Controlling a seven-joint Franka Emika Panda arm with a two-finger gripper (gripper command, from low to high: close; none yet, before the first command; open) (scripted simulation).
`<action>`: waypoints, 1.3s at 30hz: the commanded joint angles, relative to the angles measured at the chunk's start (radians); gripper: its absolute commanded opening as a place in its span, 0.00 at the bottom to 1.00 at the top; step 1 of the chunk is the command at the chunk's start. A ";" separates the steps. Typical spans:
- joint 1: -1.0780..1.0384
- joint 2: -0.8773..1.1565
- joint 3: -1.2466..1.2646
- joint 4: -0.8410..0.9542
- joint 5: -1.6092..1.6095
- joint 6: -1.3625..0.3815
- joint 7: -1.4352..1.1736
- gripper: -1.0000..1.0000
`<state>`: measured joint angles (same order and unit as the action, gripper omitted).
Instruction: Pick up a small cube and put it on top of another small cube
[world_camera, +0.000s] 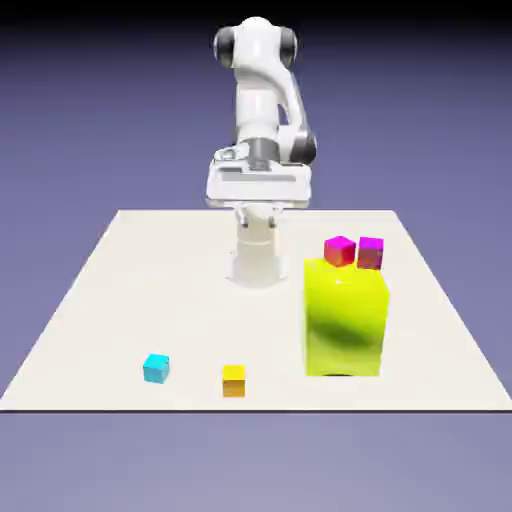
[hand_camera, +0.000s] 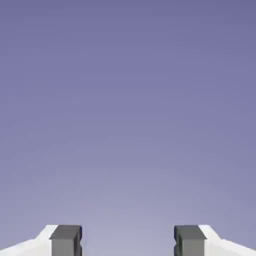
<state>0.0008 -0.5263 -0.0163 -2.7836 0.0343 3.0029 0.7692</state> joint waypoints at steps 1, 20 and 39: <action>-0.009 0.036 -0.013 0.022 0.028 -0.028 0.023 0.50; -0.185 0.725 -0.270 0.437 0.569 -0.565 0.467 0.50; -0.249 0.943 -0.316 0.578 0.714 -0.752 0.615 0.00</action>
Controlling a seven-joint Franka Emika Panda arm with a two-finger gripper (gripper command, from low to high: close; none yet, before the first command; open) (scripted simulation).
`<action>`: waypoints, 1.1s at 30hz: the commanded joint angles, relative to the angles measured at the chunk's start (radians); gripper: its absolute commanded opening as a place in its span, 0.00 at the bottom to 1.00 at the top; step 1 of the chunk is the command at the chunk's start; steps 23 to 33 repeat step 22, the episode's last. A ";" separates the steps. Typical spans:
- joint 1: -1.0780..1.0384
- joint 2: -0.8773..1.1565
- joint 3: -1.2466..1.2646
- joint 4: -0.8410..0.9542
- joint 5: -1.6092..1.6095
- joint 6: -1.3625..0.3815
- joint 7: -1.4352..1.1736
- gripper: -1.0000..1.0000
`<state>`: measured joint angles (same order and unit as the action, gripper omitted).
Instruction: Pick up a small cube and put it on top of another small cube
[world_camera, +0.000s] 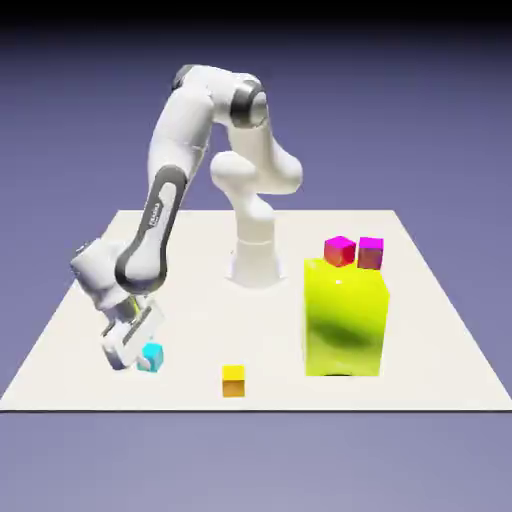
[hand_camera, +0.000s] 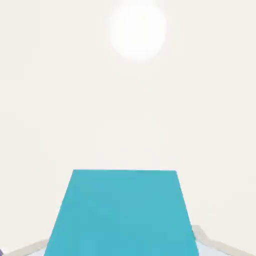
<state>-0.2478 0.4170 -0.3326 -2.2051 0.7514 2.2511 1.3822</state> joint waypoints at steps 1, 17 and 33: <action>-0.005 -0.009 0.036 0.004 -0.035 -0.010 0.003 0.00; -0.040 0.016 0.427 0.001 -0.316 0.051 -0.019 0.00; -0.054 -0.078 0.406 0.036 -0.353 -0.080 0.012 1.00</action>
